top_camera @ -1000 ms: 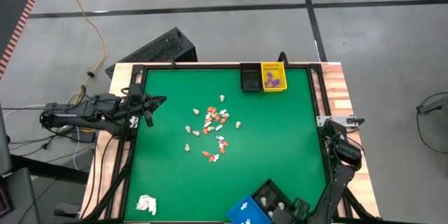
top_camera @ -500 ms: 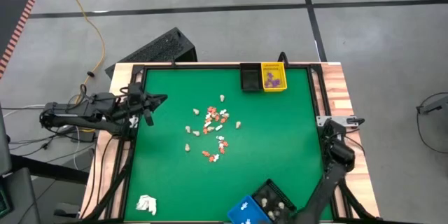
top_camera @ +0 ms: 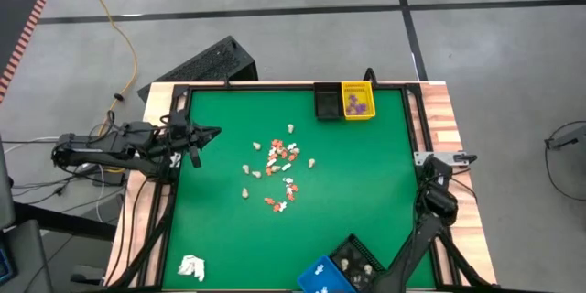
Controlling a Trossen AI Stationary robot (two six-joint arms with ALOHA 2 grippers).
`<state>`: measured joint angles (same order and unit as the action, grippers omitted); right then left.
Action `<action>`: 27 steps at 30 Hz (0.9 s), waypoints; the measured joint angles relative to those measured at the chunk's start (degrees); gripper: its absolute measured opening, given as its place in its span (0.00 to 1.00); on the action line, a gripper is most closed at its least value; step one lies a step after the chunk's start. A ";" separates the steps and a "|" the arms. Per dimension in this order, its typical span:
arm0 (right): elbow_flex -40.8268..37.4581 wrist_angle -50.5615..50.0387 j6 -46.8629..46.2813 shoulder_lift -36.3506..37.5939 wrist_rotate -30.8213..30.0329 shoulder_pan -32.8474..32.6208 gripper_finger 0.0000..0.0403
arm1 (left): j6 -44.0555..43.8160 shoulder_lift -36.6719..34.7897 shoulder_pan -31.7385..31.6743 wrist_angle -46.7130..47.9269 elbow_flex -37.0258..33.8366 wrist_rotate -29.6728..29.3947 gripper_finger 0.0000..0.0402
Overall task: Sort Halloween decoration
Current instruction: Adjust the bottom baskets
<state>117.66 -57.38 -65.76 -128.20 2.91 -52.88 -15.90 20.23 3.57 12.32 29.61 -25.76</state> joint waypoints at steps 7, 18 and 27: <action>5.50 -10.90 14.62 0.10 -5.97 4.05 0.00 | 0.65 -0.01 0.00 -0.06 0.00 -0.02 0.00; 2.23 -13.65 34.01 -0.52 -8.01 13.06 0.00 | 3.27 -0.01 0.00 -0.04 0.00 -0.09 0.00; 2.21 -19.44 35.83 -0.46 -8.49 13.96 0.00 | 4.32 0.00 0.00 0.46 0.00 -0.09 0.00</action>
<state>119.87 -76.81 -29.93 -128.66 -5.58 -38.91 -11.57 20.23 3.57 12.78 29.61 -25.85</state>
